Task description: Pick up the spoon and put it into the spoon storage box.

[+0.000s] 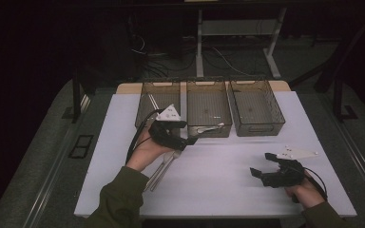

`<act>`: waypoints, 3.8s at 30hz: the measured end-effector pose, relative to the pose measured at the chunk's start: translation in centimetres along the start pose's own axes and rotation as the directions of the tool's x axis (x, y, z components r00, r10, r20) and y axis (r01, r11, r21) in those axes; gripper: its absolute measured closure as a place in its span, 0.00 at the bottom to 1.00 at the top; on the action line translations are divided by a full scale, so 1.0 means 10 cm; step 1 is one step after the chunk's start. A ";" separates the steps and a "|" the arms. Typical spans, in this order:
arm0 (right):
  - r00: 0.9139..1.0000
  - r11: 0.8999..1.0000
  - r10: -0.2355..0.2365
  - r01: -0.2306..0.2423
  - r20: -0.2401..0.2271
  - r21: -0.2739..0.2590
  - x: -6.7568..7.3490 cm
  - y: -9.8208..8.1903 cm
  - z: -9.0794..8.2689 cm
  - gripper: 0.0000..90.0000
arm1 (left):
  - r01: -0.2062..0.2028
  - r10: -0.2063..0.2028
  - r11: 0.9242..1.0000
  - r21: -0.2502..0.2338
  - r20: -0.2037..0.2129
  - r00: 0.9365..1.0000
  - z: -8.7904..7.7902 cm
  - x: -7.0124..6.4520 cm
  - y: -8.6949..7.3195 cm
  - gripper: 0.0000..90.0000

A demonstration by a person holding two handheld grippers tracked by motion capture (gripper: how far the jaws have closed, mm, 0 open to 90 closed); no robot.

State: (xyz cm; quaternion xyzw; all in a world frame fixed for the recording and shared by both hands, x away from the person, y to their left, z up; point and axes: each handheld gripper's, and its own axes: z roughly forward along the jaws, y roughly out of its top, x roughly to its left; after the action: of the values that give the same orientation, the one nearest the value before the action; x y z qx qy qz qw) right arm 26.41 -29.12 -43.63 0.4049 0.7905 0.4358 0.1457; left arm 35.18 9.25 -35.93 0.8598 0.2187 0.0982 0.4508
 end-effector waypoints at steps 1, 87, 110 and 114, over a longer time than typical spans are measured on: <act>1.000 1.000 -0.001 0.001 0.000 0.001 0.00 0.00 0.00 0.16 | 0.000 0.000 1.000 0.007 -0.006 1.000 -0.02 -0.01 -0.04 0.30; 1.000 1.000 -0.013 0.013 0.012 0.003 0.00 0.00 0.00 0.16 | 0.285 -0.230 0.939 0.190 -0.267 0.936 -0.26 -0.23 -1.20 0.88; 1.000 1.000 -0.009 0.009 0.012 0.000 -0.01 0.00 -0.01 0.16 | 0.246 -0.225 0.966 0.080 -0.212 0.951 -0.43 -0.26 -1.08 0.88; 1.000 1.000 -0.009 0.009 0.011 0.002 -0.01 0.00 -0.01 0.16 | 0.224 -0.212 0.974 0.040 -0.194 0.958 -0.47 -0.30 -1.02 0.88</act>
State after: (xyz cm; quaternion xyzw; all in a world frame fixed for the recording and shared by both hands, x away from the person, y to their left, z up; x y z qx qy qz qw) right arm 26.44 -29.26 -43.59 0.4039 0.7919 0.4322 0.1516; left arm 27.89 16.40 -41.54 0.8308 0.3565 0.1220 0.4095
